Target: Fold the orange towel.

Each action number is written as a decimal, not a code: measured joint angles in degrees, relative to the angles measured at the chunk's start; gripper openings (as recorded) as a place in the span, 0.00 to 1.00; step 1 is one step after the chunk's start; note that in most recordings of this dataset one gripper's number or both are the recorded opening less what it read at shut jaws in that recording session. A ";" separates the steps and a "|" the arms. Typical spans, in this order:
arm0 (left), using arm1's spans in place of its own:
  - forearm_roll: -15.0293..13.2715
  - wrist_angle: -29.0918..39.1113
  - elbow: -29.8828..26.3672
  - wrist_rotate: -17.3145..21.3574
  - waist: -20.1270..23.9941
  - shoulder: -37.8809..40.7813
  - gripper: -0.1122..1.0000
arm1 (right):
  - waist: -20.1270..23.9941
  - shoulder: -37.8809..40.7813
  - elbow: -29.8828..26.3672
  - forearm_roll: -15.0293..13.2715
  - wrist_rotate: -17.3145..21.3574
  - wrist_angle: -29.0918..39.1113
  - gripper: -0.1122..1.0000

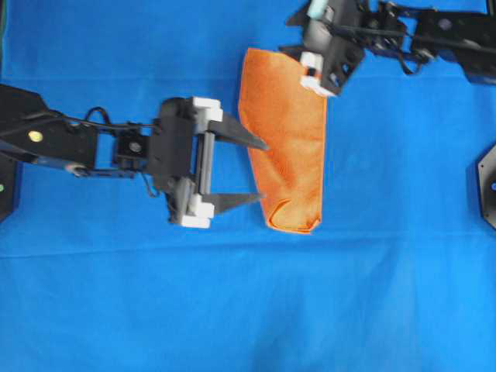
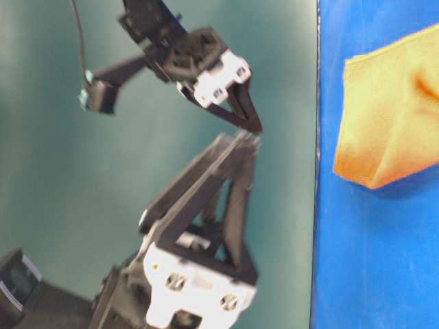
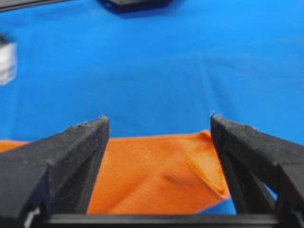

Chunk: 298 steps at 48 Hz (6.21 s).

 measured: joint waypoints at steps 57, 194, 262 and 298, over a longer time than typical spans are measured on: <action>-0.18 -7.82 17.67 -4.57 8.79 -12.13 0.82 | 10.55 -28.83 29.79 3.08 10.63 -13.27 0.60; 0.00 5.01 -7.21 -0.18 21.27 16.08 0.13 | -4.75 0.26 11.78 0.26 10.72 -7.82 0.13; 0.00 8.35 -1.23 -7.47 -0.26 17.23 0.15 | 21.09 2.72 16.96 6.15 20.92 -4.57 0.27; 0.00 12.13 4.75 -6.86 -0.53 1.05 0.74 | 23.20 -14.59 16.44 4.57 20.04 6.50 0.64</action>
